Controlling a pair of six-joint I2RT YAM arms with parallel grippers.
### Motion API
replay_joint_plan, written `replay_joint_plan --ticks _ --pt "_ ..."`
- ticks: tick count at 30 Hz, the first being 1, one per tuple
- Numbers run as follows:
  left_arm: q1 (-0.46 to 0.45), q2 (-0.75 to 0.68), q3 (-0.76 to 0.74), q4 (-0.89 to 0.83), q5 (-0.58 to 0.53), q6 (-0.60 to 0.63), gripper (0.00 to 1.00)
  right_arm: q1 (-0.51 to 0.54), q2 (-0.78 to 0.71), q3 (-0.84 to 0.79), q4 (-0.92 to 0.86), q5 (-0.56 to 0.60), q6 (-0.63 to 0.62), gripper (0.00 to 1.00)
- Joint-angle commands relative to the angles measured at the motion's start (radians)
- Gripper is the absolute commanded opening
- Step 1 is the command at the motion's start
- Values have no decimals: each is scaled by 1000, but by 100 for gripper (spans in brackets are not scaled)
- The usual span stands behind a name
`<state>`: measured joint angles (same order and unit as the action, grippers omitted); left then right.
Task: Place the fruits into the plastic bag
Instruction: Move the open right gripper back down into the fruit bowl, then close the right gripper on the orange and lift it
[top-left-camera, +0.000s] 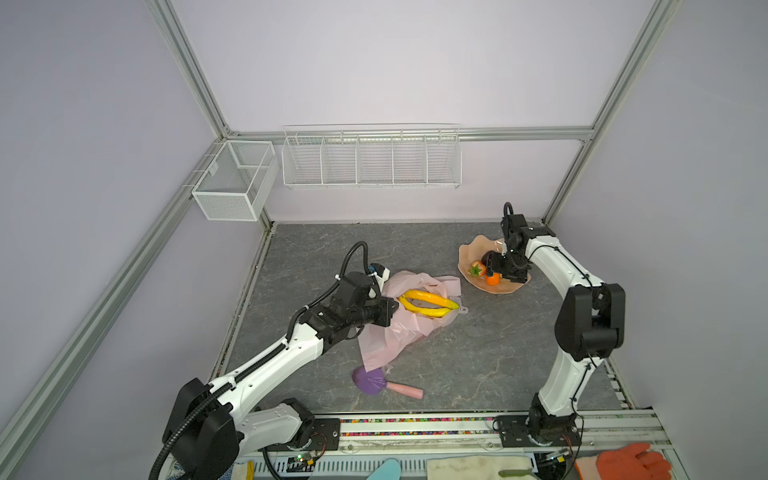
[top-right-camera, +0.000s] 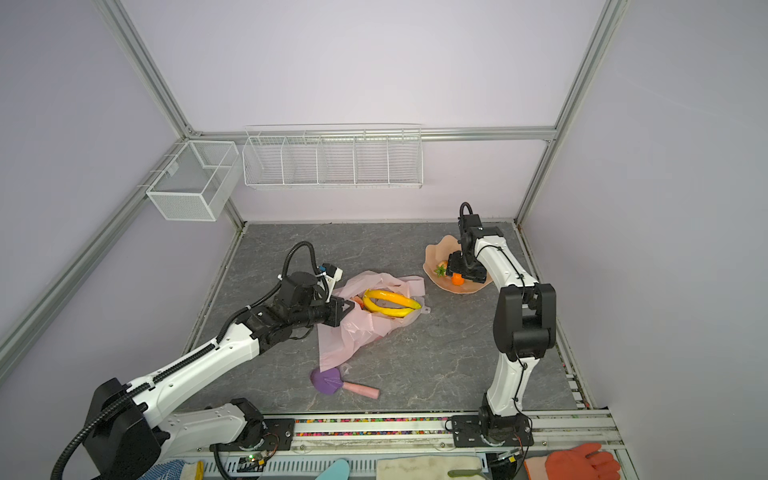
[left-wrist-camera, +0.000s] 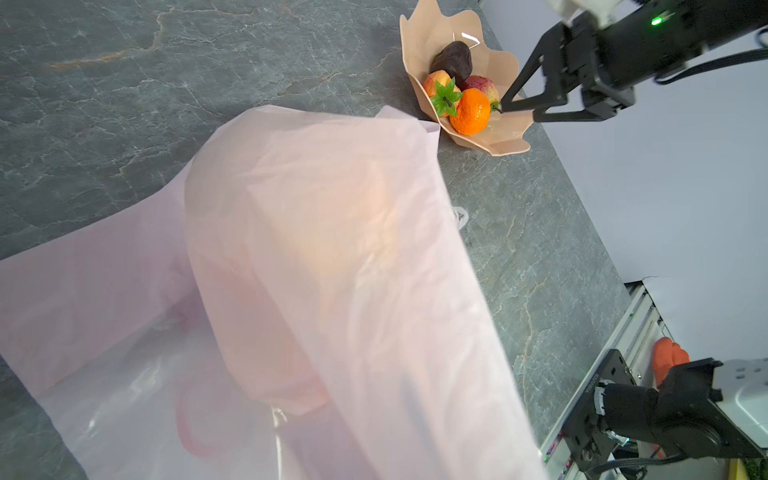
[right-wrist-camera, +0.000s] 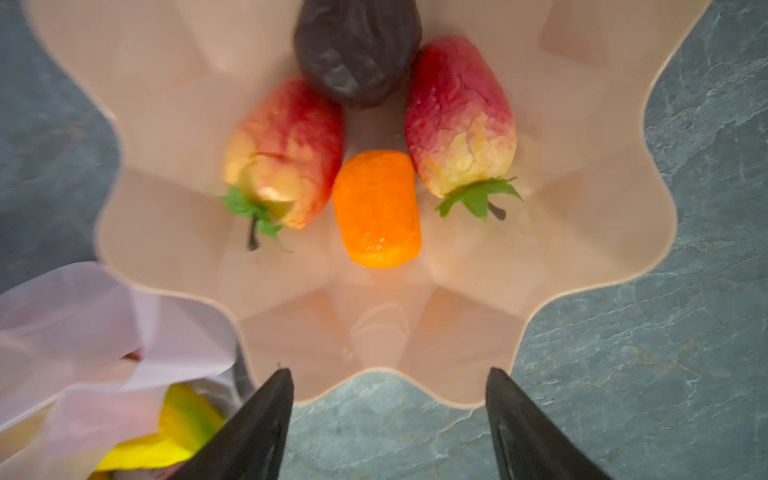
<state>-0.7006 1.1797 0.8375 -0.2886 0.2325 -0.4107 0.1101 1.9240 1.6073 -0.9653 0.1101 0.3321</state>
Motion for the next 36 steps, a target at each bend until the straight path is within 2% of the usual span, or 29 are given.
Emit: replay_joint_plan --ticks 1,4,9,21,24,31,36 --pt "-4 -27 -18 6 -8 -3 0 5 50 43 0 58 -33 70" --pt "-4 -35 -21 0 -10 -2 0 3 111 85 -3 69 -37 66" --pt "-4 -44 -24 -3 -12 -2 0 2 169 116 0 103 -40 64" --pt "-4 -48 -14 -17 -7 6 0 0 281 206 64 105 -46 62" --pt "-4 -48 -13 -20 -5 5 0 0 311 232 48 97 -51 58" --pt "-4 -52 -6 -27 -9 6 0 0 243 190 61 107 -57 36" --pt "-4 -43 -3 -26 -5 8 0 2 104 129 56 73 -62 32"
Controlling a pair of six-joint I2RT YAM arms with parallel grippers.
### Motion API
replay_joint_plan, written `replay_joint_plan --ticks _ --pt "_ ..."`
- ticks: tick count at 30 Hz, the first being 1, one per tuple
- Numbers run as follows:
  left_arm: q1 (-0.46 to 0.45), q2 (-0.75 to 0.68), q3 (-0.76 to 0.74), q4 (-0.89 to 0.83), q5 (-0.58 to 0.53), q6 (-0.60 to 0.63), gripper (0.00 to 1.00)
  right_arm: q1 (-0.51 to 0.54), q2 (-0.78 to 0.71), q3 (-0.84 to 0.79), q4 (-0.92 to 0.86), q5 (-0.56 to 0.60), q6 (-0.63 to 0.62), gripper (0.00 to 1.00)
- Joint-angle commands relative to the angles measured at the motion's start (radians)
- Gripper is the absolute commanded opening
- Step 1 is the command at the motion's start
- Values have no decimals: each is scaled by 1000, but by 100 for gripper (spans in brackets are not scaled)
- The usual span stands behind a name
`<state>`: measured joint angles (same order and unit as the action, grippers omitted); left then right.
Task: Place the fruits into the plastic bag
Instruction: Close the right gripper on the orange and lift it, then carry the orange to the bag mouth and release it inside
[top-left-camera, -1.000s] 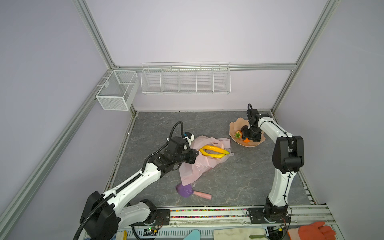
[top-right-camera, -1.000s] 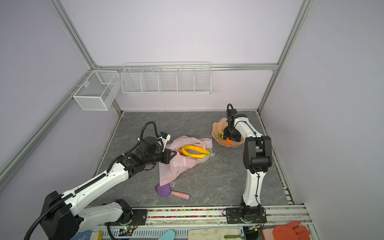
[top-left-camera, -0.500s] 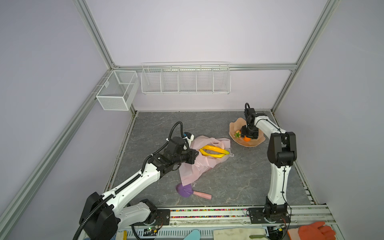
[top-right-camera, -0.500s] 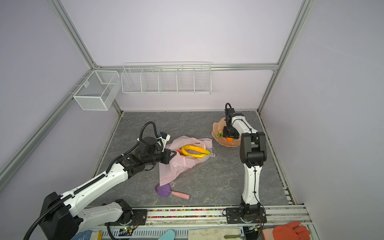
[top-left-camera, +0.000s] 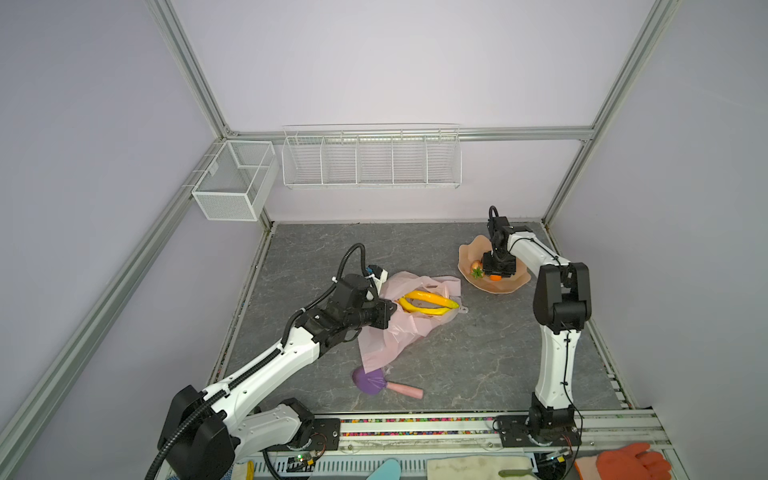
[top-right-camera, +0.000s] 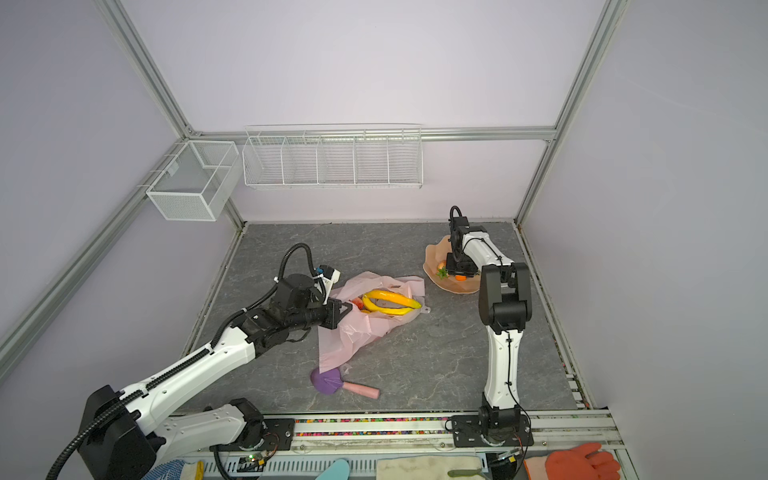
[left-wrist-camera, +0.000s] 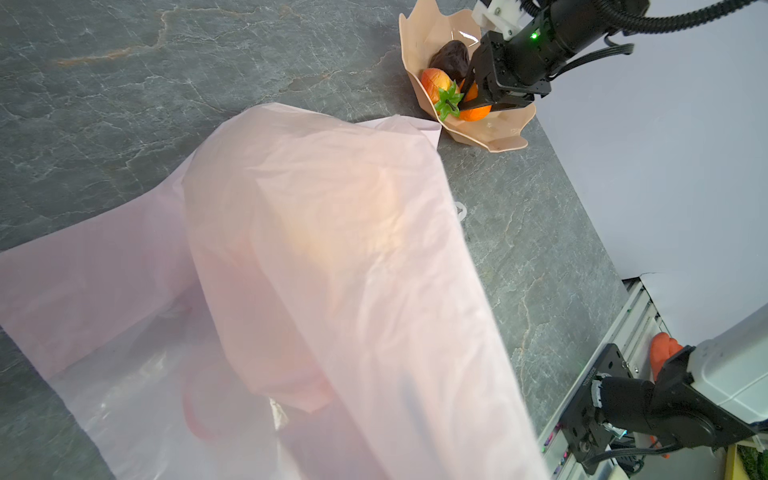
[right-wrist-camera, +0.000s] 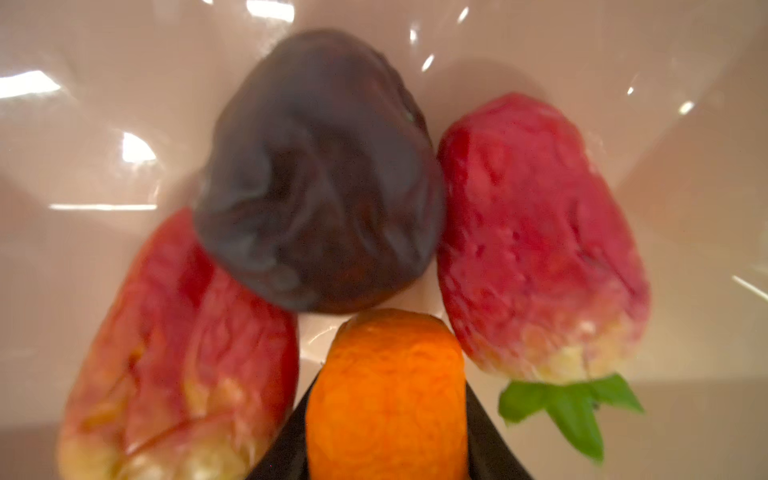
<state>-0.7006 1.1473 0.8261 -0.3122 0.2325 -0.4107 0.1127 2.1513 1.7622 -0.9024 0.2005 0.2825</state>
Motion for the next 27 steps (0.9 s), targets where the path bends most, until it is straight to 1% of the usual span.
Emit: replay_joint_plan --ticks 1,4,6,7,9,12,15,18,27 --pt "-4 -8 10 -2 -4 7 0 0 -155 -42 -8 -25 -13 32" --pt "-4 0 14 3 2 7 0 -1 -250 -97 -14 -87 1 30" --pt "-4 6 21 4 2 10 0 -2 -308 -136 -18 -160 22 30" --pt "-4 9 23 3 3 12 0 -4 -333 -156 -18 -210 36 30" --pt "-4 14 30 -1 4 18 0 -4 -398 -226 6 -352 98 30" --pt "-4 21 34 0 2 19 0 8 -496 -396 130 -567 267 31" --pt "-4 27 34 5 4 18 0 64 -574 -529 251 -647 417 31" --pt "-4 32 34 8 9 21 0 140 -586 -585 355 -706 536 31" --pt "-3 54 48 15 9 27 0 328 -437 -511 495 -771 706 30"
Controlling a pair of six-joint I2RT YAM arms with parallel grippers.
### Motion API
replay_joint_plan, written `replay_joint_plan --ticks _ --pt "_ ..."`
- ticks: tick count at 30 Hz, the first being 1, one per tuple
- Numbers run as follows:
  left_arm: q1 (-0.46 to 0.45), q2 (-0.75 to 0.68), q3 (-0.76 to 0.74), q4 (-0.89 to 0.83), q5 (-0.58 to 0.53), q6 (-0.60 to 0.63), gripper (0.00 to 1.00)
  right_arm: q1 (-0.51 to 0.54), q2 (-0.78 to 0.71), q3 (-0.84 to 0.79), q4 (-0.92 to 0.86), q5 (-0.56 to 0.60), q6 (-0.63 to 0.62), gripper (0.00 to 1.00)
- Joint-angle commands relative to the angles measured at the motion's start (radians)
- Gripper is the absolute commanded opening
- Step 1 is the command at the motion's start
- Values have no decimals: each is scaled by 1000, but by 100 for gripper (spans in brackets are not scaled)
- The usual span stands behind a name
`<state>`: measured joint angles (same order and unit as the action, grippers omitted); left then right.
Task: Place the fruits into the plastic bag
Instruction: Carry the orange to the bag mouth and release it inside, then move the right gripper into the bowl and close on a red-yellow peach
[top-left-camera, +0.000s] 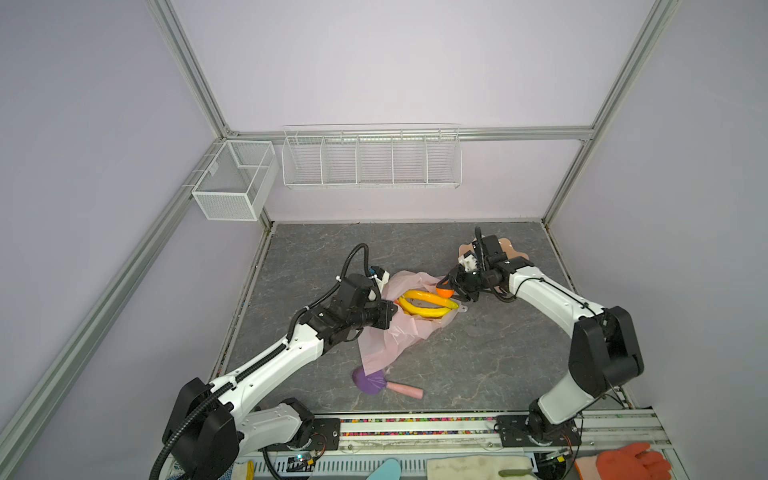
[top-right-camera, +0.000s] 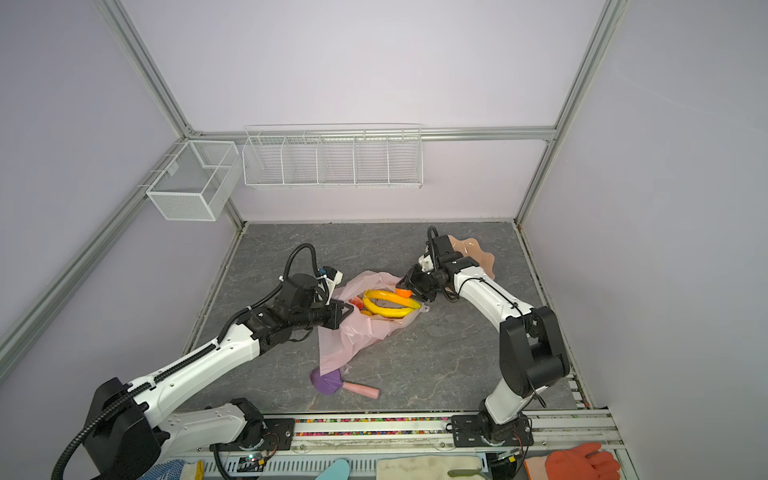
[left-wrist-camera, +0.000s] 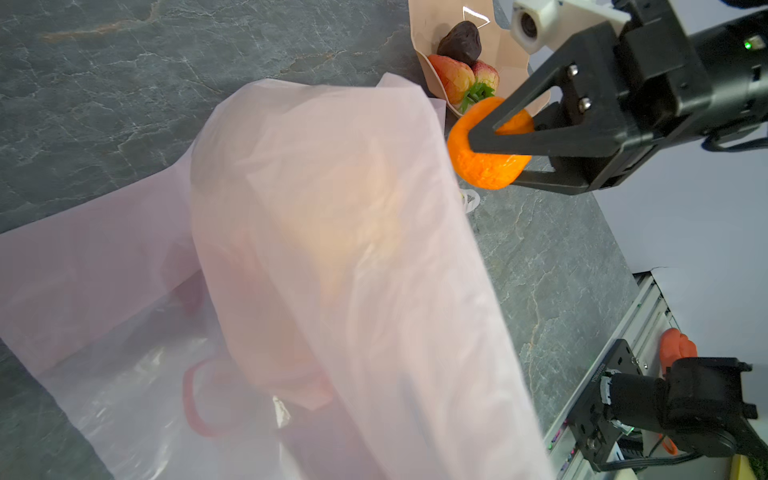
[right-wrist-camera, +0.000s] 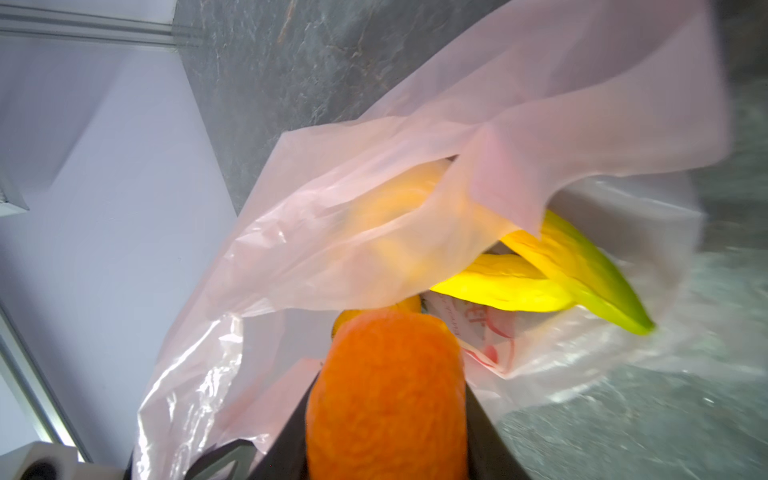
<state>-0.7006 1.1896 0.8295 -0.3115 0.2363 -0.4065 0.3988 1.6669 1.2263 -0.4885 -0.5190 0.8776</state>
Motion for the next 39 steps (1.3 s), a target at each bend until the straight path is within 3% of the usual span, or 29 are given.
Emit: replay_joint_plan --ticks 1,7,10,13,18,26,30,33,39 --pt "-4 14 48 15 3 23 0 61 60 36 87 -55 122 30" --pt "-5 28 60 20 4 29 0 162 122 88 90 -56 158 32" --pt "-4 40 66 21 6 32 0 185 136 109 76 -70 157 43" --pt "-4 45 70 22 8 34 0 174 130 136 2 -69 100 62" --pt "-4 47 71 19 6 38 0 55 76 175 -184 -23 -74 84" --pt "-4 56 69 32 12 36 0 -186 60 313 -430 160 -334 86" --pt "-4 61 68 37 21 32 0 -255 157 449 -576 485 -502 85" --pt "-4 61 69 34 21 32 0 -284 247 508 -595 628 -560 83" --pt "-4 58 66 27 25 32 0 -319 422 614 -582 707 -583 73"
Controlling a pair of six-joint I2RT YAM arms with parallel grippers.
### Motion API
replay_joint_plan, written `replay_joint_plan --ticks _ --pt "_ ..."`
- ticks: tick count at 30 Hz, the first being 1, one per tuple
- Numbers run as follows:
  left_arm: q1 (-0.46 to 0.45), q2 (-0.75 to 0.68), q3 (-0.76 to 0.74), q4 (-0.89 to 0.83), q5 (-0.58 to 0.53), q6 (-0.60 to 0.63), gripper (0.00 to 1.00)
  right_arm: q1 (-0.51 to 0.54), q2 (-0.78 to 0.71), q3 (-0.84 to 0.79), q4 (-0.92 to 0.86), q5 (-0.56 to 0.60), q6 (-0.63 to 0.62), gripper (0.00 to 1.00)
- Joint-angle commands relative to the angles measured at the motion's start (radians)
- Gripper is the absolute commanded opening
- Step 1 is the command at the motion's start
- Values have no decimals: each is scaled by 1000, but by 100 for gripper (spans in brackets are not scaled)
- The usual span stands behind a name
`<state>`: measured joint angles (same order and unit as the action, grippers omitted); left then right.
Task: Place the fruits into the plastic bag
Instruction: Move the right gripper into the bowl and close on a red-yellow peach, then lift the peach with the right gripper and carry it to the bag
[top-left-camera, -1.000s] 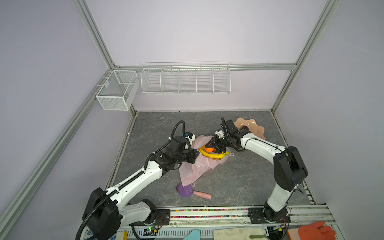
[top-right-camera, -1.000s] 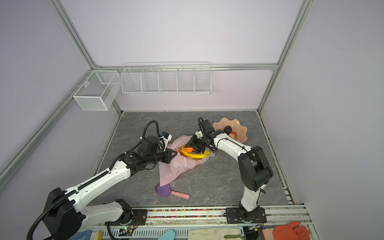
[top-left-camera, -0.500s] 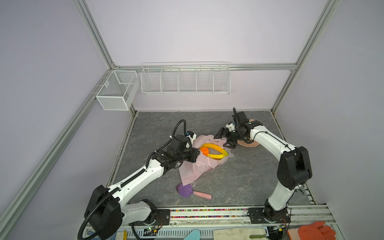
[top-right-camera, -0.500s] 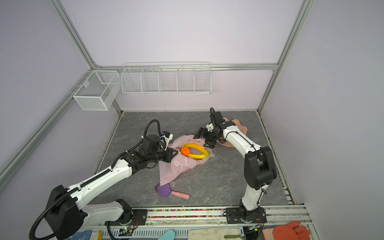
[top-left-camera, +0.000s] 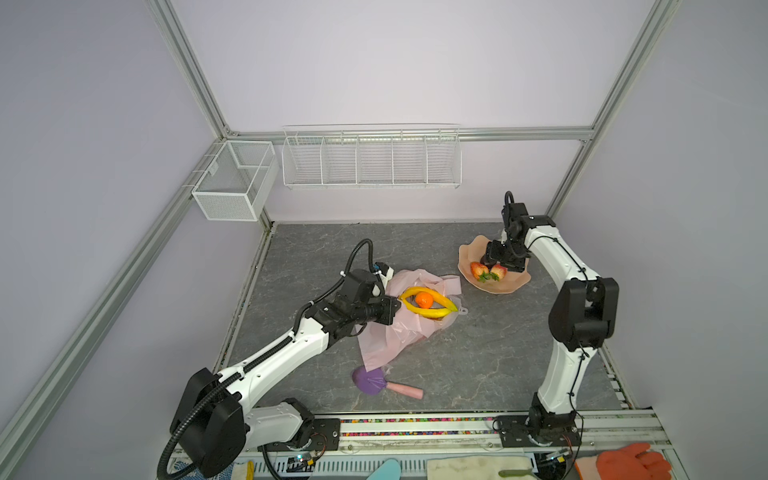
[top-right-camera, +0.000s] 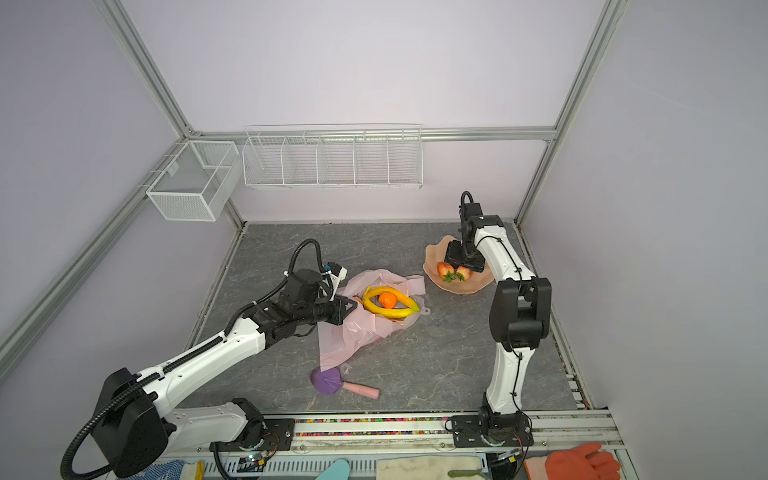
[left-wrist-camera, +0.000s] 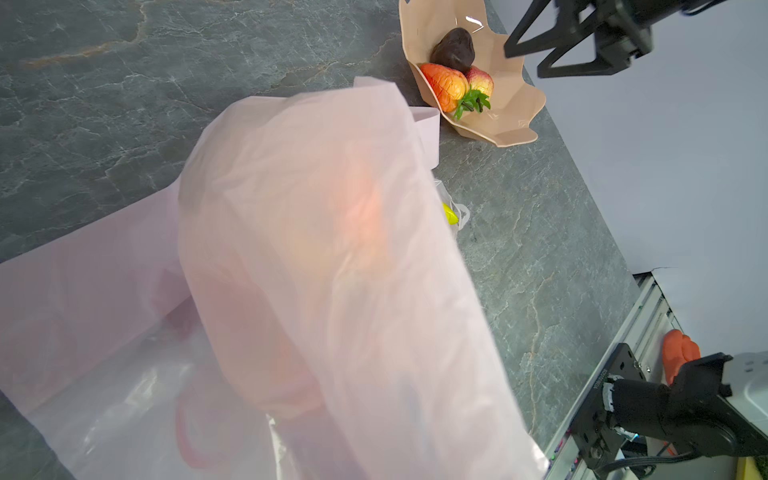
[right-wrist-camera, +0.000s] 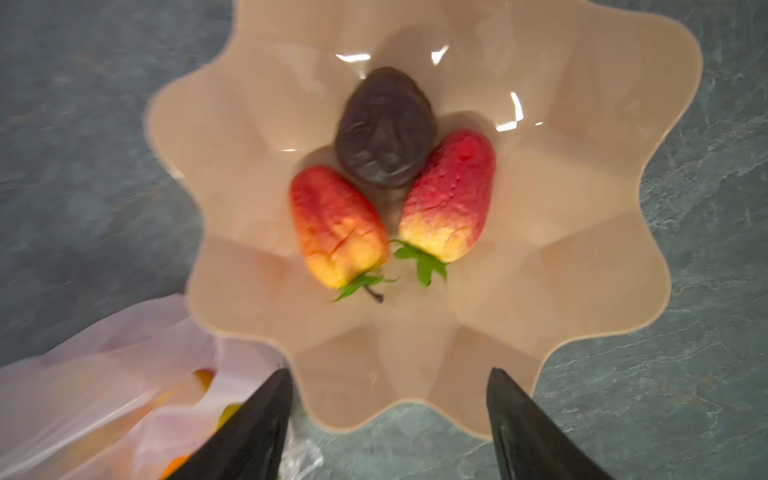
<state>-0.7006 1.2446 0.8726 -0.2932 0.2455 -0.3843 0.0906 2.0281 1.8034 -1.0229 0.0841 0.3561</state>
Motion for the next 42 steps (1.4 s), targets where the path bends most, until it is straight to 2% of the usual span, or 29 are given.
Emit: replay_joint_plan --ticks 1,8,18,30,33,36,40,42 --pt "-4 1 23 6 16 9 0 -15 82 51 -49 108 -61 72" --pt "-4 -14 16 0 11 7 0 -33 172 79 -5 120 -58 67" --pt "-4 -14 17 -3 13 5 0 -57 267 161 19 106 -74 67" --pt "-4 -17 22 -11 14 5 0 -66 344 253 17 116 -92 76" --pt "-4 -10 28 -9 17 5 0 -66 350 257 19 107 -96 70" --pt "-4 -7 28 -8 16 5 0 -66 335 233 21 95 -91 57" --pt "-4 -7 32 -13 15 5 0 -66 260 155 48 88 -84 40" --pt "-5 -10 30 -15 14 5 0 -64 199 99 57 79 -76 37"
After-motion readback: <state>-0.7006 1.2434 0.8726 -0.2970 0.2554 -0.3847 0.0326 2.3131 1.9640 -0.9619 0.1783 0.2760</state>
